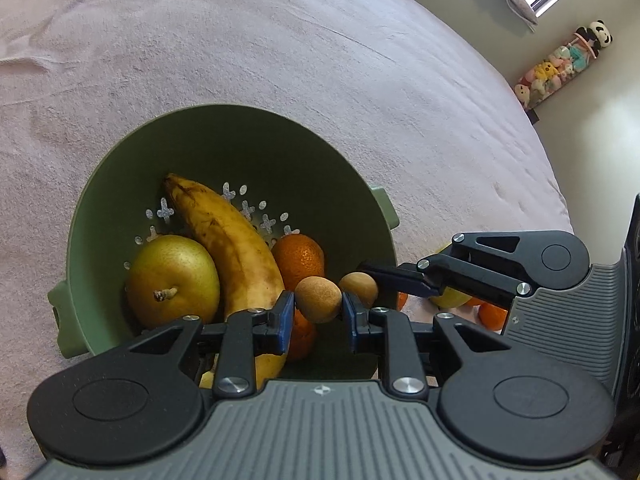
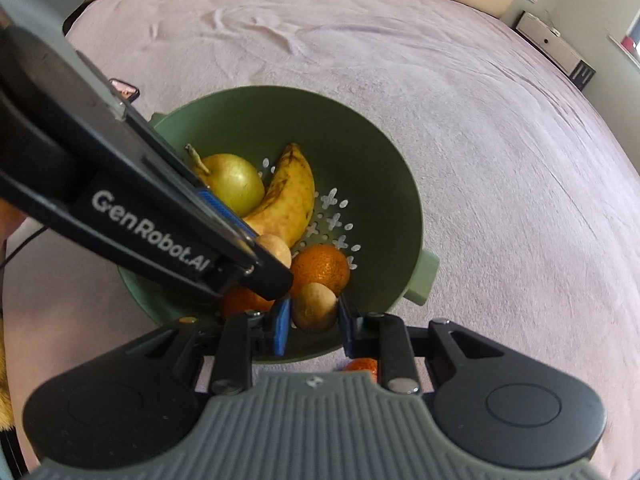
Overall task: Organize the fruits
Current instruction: 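Open the left tool over the colander while the right tool releases its brown fruit, then lift both tools out of the colander back toward the loose tangerines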
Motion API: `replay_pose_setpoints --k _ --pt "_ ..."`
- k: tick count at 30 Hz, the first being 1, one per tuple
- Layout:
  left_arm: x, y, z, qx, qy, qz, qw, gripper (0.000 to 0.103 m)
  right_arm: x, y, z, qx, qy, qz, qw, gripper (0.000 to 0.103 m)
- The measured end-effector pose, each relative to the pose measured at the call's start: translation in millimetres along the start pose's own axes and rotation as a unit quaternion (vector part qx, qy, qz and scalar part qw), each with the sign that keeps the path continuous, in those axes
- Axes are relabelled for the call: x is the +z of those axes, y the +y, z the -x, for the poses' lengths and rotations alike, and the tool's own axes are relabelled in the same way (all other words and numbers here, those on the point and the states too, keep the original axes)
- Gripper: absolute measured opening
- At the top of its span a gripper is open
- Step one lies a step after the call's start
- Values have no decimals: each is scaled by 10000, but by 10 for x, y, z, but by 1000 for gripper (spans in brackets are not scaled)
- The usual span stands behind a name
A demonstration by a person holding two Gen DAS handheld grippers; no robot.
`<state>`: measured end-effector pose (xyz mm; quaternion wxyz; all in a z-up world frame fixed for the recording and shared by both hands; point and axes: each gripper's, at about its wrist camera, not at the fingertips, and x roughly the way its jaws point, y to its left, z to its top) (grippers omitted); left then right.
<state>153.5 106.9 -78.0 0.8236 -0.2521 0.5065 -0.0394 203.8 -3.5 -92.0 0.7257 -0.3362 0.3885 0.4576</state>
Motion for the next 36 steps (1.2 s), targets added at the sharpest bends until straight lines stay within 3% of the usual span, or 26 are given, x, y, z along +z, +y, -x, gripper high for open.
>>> replay_pose_setpoints --k 7,11,18,29,32,33,36 --pt "15 21 14 12 31 136 9999 39 19 45 -15 -21 28 35 10000 24" --pt "18 -4 23 -79 31 128 9999 57 19 50 4 0 -10 34 10000 36" --pt "34 -68 127 16 -113 74 9999 57 15 60 91 -19 -30 -1 10000 38" --pt "4 -275 350 146 -454 -331 9983 57 -76 -74 412 -268 -428 -699 9963 45" --pt "-34 -359 412 123 -559 -475 9972 57 -213 -73 558 -490 -604 -1108 9908 47" --pt "-56 -400 425 119 -586 -559 9966 57 -269 -77 610 -560 -668 -1287 9878 52" --pt "-127 -547 451 87 -646 -880 9940 57 -474 -71 782 -811 -900 -1966 9730 58"
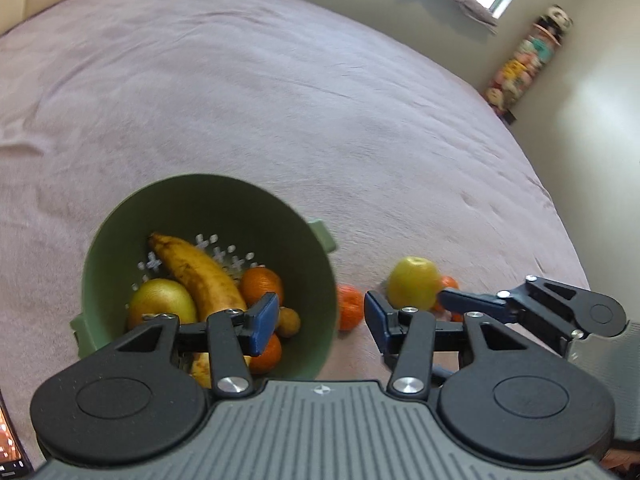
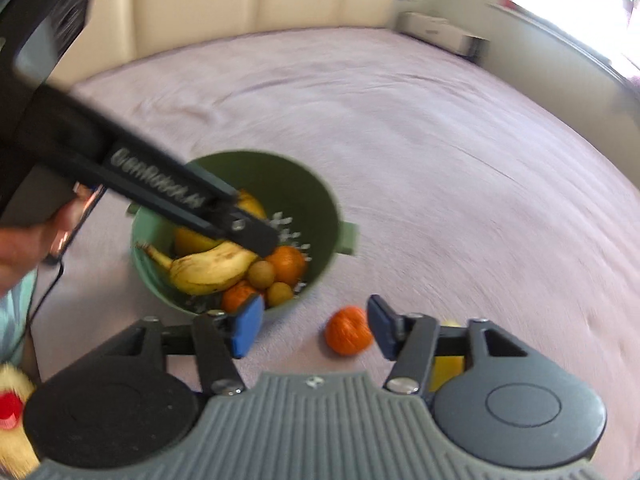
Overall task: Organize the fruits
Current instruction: 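Lift both tools out of the colander back toward the loose tangerines, then grasp a tangerine with the left tool while the right tool grasps another tangerine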
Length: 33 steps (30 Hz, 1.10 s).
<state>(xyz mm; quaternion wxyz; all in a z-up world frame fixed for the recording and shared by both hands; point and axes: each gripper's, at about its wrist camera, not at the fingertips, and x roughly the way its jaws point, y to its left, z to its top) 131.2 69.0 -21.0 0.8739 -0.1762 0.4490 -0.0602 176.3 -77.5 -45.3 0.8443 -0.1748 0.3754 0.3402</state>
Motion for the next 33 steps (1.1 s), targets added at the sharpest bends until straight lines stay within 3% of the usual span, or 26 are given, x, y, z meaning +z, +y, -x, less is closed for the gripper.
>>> replay_pose_setpoints --k 4,14,19,25,33 --pt "-66 -196 18 -131 -48 -385 9992 57 -249 -113 229 -265 -239 -992 9944 58" --pt "-274 -664 36 -197 -188 -1276 9915 50 -629 -141 645 -1170 -656 -2064 9692 57" --pt "-391 -800 -10 -169 -249 -1596 9867 49 -878 -211 671 -1618 -595 -2446 9542 57" --pt "-537 -904 -147 -138 -327 -1815 9827 47 -1053 -306 571 -1915 -338 -2623 9452 62" --pt "-662 -1065 -320 7 -605 -2194 9738 47 -1218 -495 473 -2005 -182 -2958 9338 63"
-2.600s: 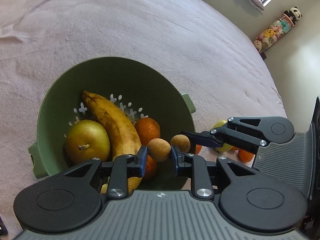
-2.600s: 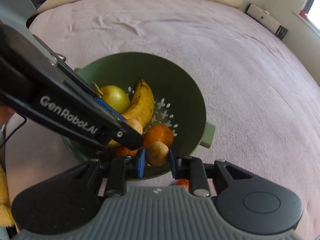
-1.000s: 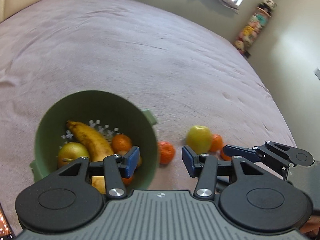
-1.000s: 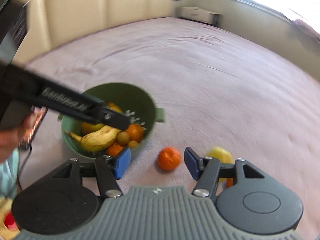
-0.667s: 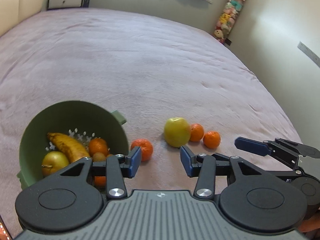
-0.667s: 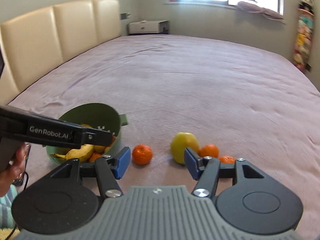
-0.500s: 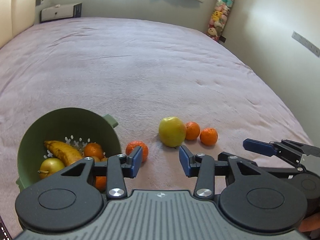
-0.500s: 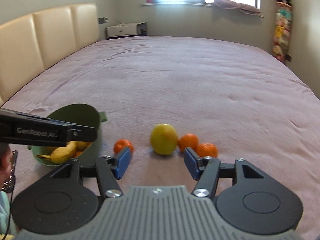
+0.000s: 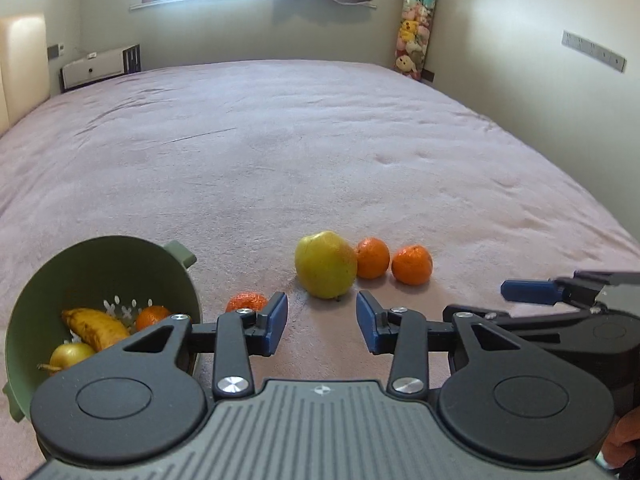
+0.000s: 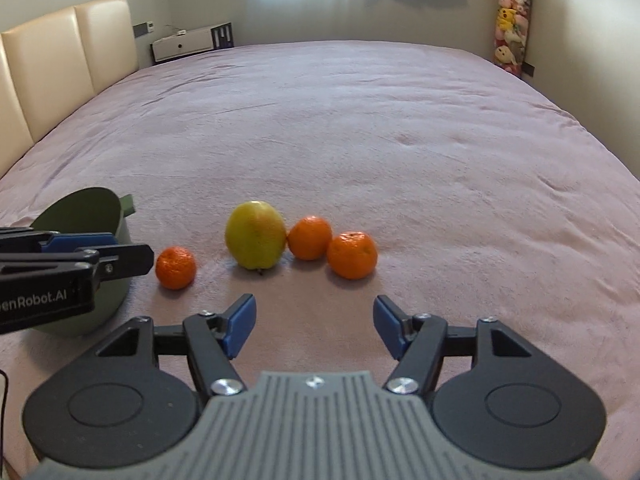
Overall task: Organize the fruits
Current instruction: 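Grasp a tangerine with the left tool while the right tool grasps another tangerine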
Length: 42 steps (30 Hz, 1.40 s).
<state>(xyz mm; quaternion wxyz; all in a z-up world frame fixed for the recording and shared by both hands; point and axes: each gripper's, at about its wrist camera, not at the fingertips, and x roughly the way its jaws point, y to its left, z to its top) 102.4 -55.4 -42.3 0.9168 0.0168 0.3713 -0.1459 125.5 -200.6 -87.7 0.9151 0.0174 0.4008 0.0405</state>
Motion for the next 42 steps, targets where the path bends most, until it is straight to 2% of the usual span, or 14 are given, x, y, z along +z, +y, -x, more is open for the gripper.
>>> replay_pose_setpoints --k 4,9,11,15,19,21,24,28,32,35,38,42 --pt "-7 31 -119 -104 176 190 9996 47 7 -58 -121 -110 19 -82 9999 63" --pt "12 81 -226 -363 145 353 9986 47 67 -151 -262 -52 78 -269 9996 63" --pt "12 82 -270 -312 148 311 9989 47 92 -167 -307 -98 54 -204 9997 62" --pt "-42 37 -405 -49 240 22 9997 47 116 -186 -389 -84 31 -119 9999 55" --pt "-130 -108 -534 590 269 -524 9965 49 132 -191 -504 -108 93 -106 9998 55" --pt "-166 -196 -592 935 256 -764 9924 50 148 -195 -565 -86 148 -163 9997 55" --pt "-212 -293 -691 1389 258 -1063 9842 60 173 -190 -644 -66 199 -194 9996 55" --pt "-239 -336 -839 1892 489 -1218 9731 67 194 -206 -752 -63 278 -276 9992 55" --pt "-264 -322 -947 2366 600 -1336 9605 68 204 -269 -854 -24 401 -527 9978 55" --pt "-266 -319 -1013 2512 662 -1452 9547 67 208 -312 -925 44 478 -729 9962 55" --pt "-279 -301 -1086 2456 827 -1399 9556 68 224 -321 -978 92 516 -792 9955 55" --pt "-278 -315 -1119 2494 818 -1511 9530 68 252 -324 -1036 103 500 -792 9956 55"
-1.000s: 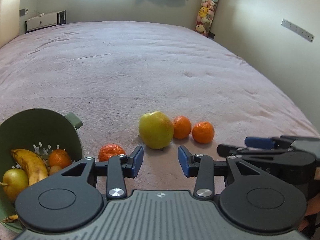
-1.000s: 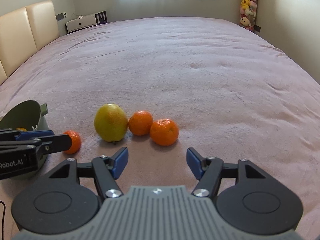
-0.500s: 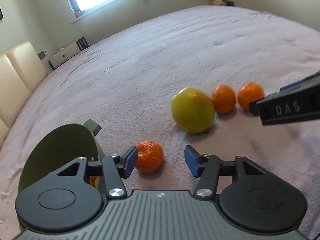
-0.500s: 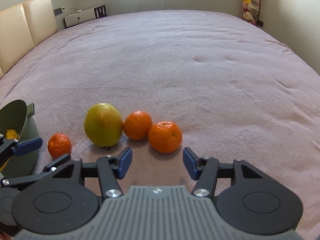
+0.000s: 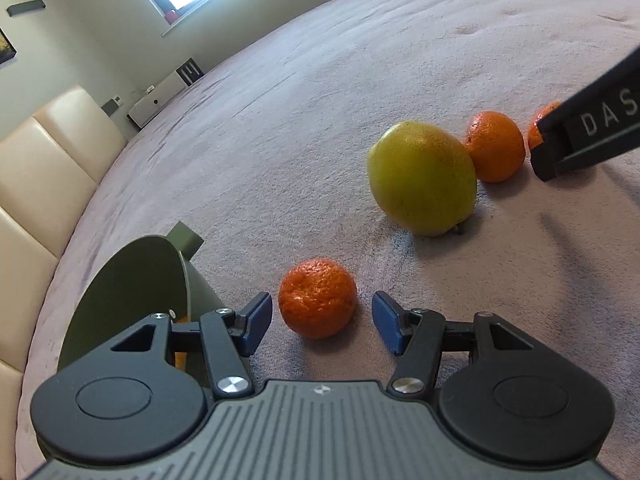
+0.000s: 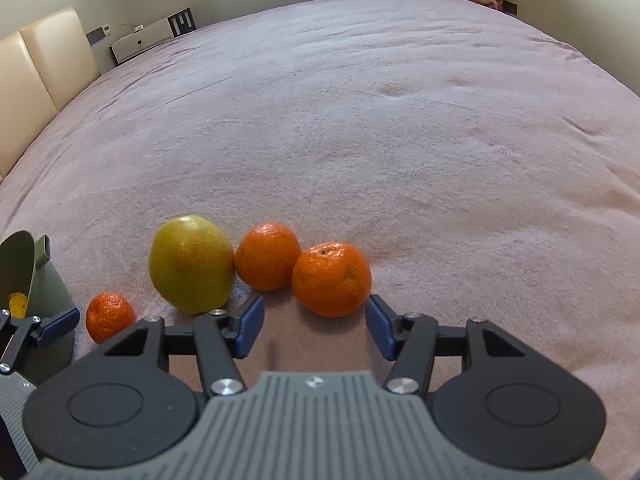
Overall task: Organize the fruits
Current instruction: 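Grasp a tangerine with the left tool while the right tool grasps another tangerine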
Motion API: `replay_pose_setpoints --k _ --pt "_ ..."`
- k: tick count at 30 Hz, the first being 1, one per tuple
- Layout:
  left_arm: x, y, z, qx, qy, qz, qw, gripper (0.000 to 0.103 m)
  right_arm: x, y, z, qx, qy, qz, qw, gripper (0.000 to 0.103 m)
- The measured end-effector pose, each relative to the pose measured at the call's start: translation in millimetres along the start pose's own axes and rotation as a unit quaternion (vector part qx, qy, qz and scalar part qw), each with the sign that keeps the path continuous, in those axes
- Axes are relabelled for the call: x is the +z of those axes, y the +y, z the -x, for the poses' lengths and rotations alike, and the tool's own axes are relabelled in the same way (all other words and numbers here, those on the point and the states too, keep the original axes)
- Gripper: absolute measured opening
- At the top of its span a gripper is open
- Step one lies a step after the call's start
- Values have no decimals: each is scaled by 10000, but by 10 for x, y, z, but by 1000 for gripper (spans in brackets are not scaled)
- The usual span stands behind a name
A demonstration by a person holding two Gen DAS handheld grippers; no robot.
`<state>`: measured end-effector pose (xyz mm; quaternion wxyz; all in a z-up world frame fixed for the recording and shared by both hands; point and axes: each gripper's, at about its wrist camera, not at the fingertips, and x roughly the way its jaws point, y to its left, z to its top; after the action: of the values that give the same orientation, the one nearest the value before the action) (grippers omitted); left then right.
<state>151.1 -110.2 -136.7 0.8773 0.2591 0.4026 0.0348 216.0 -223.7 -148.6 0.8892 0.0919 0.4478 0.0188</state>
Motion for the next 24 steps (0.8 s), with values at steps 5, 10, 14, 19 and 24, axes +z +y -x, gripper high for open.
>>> replay_pose_setpoints --k 5,10,14,19,24 --pt "18 -72 -52 90 -26 -188 9998 72 57 -45 -116 -156 31 -137 9998 54" --pt "35 -78 -90 -29 -18 -329 9995 63 67 -58 -159 -193 67 -125 9997 53" --pt "26 -58 -86 -13 -37 -363 9993 51 57 -42 -161 -123 91 -66 9999 51" --pt "17 -29 -75 -85 -79 -364 9993 49 92 -63 -196 -53 56 -135 9999 46" --pt "15 41 -49 -260 -121 -225 9993 49 99 -46 -160 -94 32 -76 9999 44"
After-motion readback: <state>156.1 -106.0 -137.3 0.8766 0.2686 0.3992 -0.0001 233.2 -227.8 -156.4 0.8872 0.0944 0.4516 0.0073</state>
